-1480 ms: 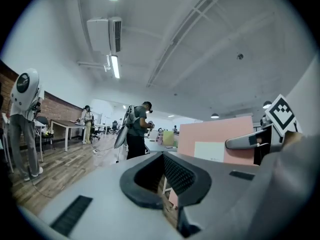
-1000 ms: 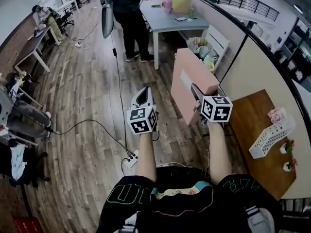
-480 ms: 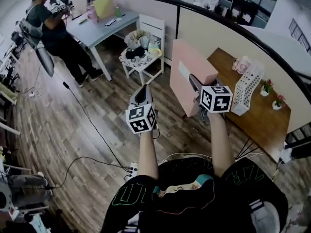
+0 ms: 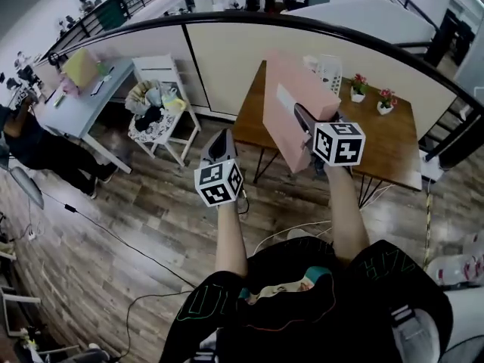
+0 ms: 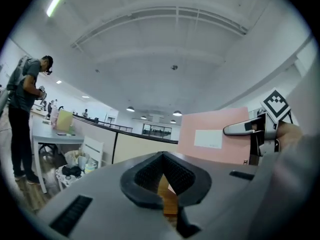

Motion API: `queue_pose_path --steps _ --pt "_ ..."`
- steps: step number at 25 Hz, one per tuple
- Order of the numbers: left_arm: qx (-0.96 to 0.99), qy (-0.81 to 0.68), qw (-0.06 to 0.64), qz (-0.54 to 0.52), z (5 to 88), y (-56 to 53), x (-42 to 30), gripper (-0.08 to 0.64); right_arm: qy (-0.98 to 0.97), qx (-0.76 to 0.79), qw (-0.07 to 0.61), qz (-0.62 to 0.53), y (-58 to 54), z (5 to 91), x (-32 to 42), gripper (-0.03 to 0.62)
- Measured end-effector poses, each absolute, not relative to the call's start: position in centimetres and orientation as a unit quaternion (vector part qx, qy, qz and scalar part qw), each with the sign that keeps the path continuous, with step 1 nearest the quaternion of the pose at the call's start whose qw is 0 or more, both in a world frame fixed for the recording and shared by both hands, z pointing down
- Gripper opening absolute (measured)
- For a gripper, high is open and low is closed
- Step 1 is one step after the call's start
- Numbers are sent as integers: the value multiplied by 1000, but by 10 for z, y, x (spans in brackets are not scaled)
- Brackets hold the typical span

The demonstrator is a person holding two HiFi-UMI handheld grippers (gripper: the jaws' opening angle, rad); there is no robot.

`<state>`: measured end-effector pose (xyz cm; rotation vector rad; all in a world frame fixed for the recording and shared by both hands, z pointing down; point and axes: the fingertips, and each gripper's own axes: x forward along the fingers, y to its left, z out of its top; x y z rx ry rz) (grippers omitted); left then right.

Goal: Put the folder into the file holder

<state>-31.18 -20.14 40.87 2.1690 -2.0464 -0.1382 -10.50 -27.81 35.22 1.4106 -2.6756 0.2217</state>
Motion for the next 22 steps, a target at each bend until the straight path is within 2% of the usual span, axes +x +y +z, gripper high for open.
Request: queue_pose_path --steps 12,22 --pt "797 -597 85 -38 408 -259 -184 -3 -817 571 26 78 -288 334 39 275" --pt "810 -579 89 -34 409 -295 -152 -3 -794 602 24 81 -317 334 77 275"
